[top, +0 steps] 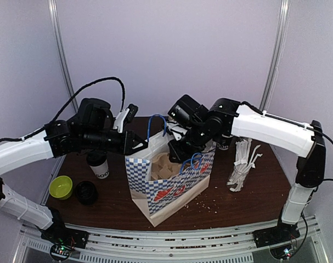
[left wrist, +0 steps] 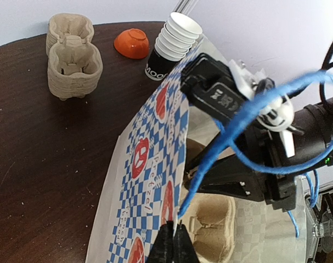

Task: Pack the takeout coffee

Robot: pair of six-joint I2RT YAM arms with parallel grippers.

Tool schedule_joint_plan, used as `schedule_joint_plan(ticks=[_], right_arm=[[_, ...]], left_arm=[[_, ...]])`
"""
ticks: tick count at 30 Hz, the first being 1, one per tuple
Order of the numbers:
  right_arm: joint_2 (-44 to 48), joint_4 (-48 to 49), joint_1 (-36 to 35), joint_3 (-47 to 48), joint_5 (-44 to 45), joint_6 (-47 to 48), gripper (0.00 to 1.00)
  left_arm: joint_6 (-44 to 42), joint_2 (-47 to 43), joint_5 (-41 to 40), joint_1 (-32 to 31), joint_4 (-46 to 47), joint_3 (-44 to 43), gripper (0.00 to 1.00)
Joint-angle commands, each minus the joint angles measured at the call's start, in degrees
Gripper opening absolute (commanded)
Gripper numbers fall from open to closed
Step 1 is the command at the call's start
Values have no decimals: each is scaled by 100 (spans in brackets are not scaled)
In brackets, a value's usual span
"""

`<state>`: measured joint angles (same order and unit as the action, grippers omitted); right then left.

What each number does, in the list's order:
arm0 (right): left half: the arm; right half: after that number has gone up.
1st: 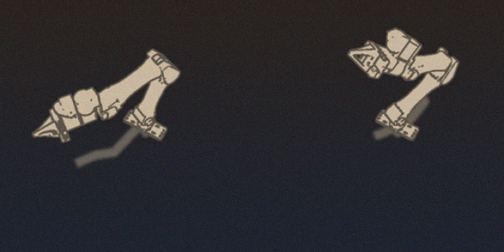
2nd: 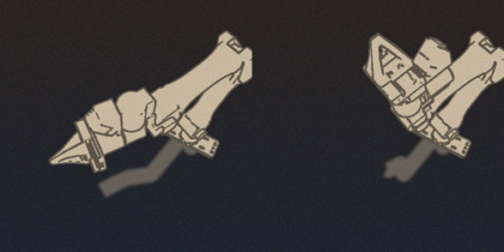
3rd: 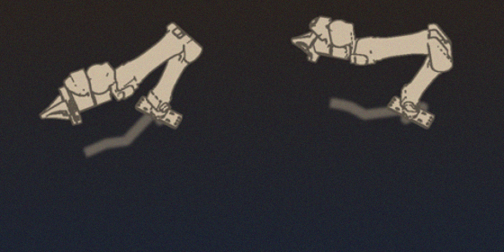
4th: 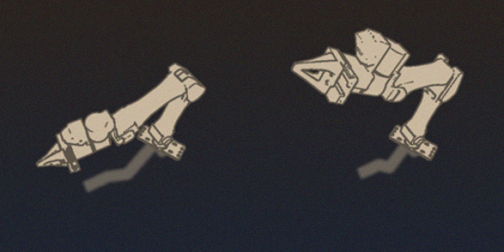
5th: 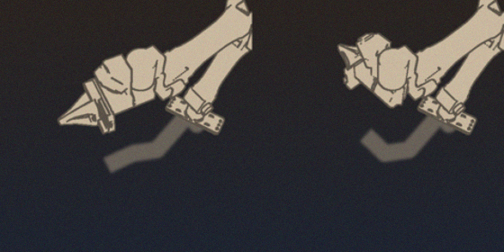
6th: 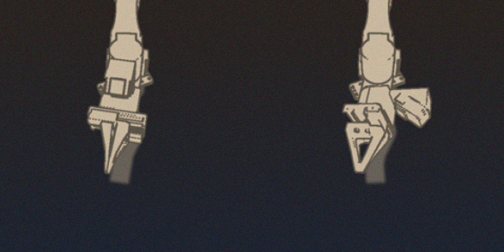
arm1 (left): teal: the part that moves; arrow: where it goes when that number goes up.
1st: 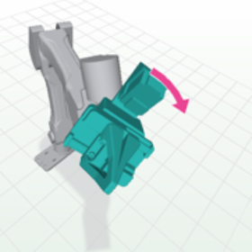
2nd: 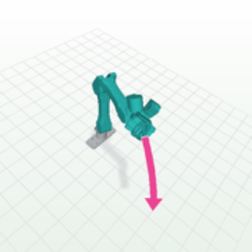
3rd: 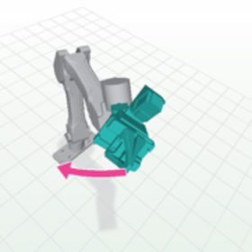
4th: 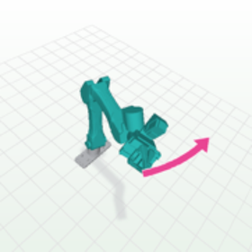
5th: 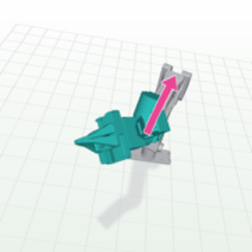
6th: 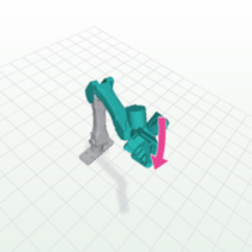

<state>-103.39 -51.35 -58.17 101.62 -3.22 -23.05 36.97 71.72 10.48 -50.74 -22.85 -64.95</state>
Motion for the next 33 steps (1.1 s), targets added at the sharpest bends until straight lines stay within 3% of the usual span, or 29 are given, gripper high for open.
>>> schedule_joint_plan(ticks=[1, 13, 21, 25, 33], right_arm=[[-185, 233, -32, -171, -8, -147, 21], [-3, 336, -32, -60, -199, -271, 49], [433, 201, -34, 430, -332, -423, 63], [714, 33, -28, 578, -422, -434, 77], [1440, -300, -25, 755, -355, -338, 83]], left_arm=[[47, 55, 3, -32, 274, 112, 0], [6, 62, -28, -33, 278, 164, 0], [-18, 11, -79, -34, 264, 210, 0], [-24, -9, -105, -35, 223, 198, 0], [-22, -69, -216, -33, 176, 142, 0]])
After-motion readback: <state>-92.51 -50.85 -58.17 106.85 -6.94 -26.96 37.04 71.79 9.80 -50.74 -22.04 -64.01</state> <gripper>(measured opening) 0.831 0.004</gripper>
